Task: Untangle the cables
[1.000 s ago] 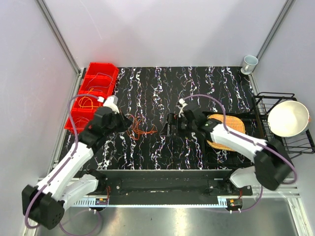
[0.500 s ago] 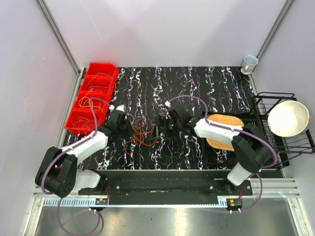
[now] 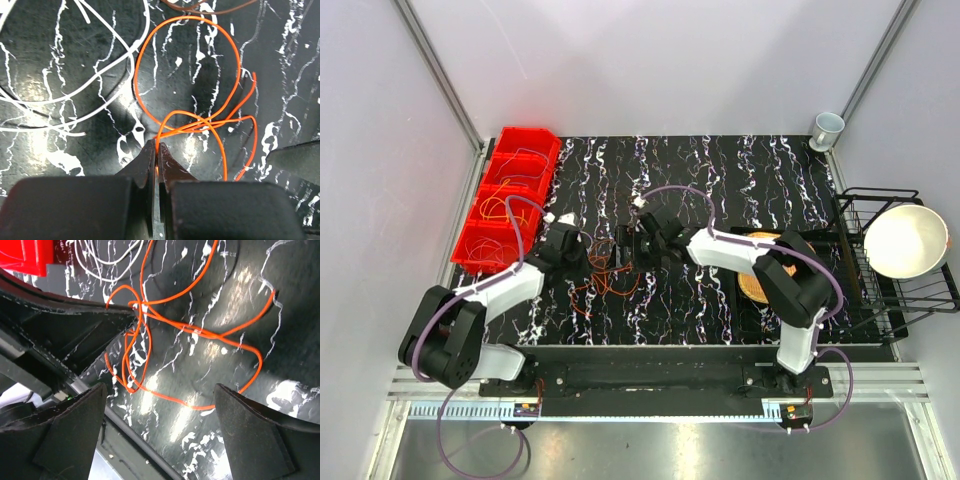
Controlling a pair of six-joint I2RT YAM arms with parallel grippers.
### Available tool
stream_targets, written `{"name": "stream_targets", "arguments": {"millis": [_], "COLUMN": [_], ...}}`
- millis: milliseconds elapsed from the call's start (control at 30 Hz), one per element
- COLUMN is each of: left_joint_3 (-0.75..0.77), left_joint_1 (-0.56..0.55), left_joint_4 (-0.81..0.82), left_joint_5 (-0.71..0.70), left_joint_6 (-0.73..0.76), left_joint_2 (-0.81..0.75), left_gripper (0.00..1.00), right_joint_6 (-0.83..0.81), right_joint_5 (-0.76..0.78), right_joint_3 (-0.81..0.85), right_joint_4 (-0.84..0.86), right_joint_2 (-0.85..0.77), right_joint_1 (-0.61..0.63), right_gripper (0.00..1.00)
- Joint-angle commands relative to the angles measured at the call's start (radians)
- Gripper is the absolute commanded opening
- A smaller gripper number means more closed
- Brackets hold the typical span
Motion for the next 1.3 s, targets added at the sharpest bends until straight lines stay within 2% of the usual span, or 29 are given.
{"name": "stream_targets", "arguments": {"millis": [0,233,367,667,1033,1267], "left_joint_3": [-0.008,-0.022,-0.019,-0.011,0.026,0.052], "left_joint_1": [0.0,0.0,0.0,0.0,0.0,0.0], "left_joint_4": [0.061,0.089,0.09,0.083,0.044,0.025], "left_joint_5": [-0.05,-0.038,-0.035,-0.026,-0.05,-0.061], "left_joint_6": [0.027,0.027,0.029,0.024,0.036,0.04], "left_joint_2": [0.018,0.042,0.045,0.053,0.053,0.051], "left_gripper": [0.01,0.0,0.0,0.0,0.0,0.0], "right_joint_6": [-0.097,-0.217,-0.179,-0.079,0.027,-0.013], "right_joint_5": [0.043,0.005,-0.198,-0.337,-0.487,-0.51], "right_joint_3": [0.104,0.219,0.263,0.296,0.089,0.047], "right_joint_4": [0.012,0.053,0.202,0.348,0.559,0.504], "right_joint_2": [0.011,0.065,0.147,0.284,0.278,0.257], "right_joint_1": [0.006,-0.018,-0.061,-0.092,-0.095,-0.092], "right_gripper": [0.95,0.97,0.98,0.97,0.96,0.94]}}
